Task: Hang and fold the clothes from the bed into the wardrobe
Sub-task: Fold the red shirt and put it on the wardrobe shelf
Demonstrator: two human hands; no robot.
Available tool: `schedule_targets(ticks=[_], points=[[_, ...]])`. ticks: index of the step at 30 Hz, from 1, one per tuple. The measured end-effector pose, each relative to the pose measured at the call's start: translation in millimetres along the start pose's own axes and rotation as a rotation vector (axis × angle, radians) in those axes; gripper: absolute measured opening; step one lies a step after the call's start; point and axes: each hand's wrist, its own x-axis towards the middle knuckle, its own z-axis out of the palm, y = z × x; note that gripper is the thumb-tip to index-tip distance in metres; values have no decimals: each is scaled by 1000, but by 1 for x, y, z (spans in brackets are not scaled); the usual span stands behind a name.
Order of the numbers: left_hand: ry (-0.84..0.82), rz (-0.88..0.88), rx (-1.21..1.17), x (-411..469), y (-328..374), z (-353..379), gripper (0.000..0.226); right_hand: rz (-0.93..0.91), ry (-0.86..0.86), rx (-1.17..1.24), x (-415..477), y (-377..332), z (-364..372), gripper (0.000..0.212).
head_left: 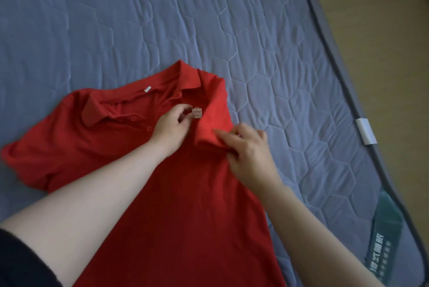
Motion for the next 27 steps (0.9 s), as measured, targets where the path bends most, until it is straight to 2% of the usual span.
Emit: schedule_targets(ticks=[3,5,8,13,15,18,21,23,27], points=[[40,-44,-49,-6,-12,-21,21,28,-269,-241,-14,-6,21,65],[51,-73,-81,-12,-20,-32,21,38,-339,-197,-19,-10,30,66],[53,-92,-86,-21,-29,-42,19,100,-303,-35,-19,-13,37,61],[97,-105,-74,-42,-40,-55,15,162,-261,78,-13,-25,41,54],[146,-73,-20,-52,-46,-66,13,132,-172,101,-7,-39,42,51],[282,-21,116,-72,-64,-97,9,89,-75,125,1,-72,49,35],[436,-25,238,-91,-89,-134,8,88,-202,172,8,-106,68,30],[536,-94,285,-101,-109,-160,11,86,-284,174,13,-126,85,31],[630,-270,364,-112,-146,-197,40,126,-329,171,25,-156,112,32]])
